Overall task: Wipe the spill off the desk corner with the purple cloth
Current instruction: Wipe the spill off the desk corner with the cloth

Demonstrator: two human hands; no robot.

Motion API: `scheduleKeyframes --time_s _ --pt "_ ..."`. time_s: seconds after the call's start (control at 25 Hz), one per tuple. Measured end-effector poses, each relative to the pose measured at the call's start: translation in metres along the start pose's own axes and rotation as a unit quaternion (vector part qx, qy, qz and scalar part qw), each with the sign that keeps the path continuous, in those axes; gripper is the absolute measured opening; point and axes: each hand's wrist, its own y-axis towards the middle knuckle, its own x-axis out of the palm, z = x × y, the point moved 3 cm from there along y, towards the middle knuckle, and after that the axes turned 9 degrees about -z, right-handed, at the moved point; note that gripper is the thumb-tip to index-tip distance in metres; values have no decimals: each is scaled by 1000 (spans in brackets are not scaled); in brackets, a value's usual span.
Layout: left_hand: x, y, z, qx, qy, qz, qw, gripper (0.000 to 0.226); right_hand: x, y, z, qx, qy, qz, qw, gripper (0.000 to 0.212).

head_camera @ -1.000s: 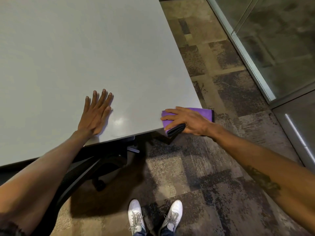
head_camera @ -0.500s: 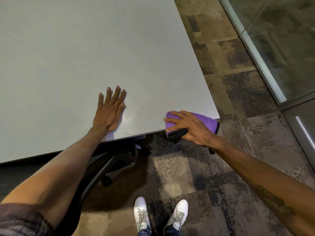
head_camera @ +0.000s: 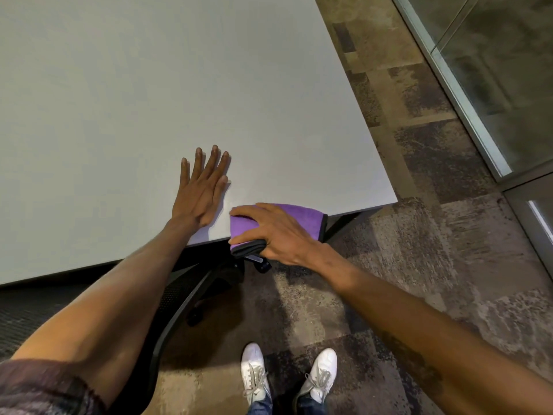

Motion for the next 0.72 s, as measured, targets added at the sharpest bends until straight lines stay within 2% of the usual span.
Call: scheduleKeyframes --time_s 0.16,0.36,0.56,0.72 --pt "-4 -2 2 13 -2 -2 1000 61 14 23 -21 1 -25 -4 1000 53" --pt "-2 -2 -2 20 21 -1 1000 61 13 20 -22 -35 -102 -8 994 56" --pt "3 0 -6 19 24 -3 1000 62 -6 -8 16 -57 -115 -19 992 51" --pt "1 -2 -2 23 22 -8 999 63 -33 -63 69 -41 -102 -7 994 54"
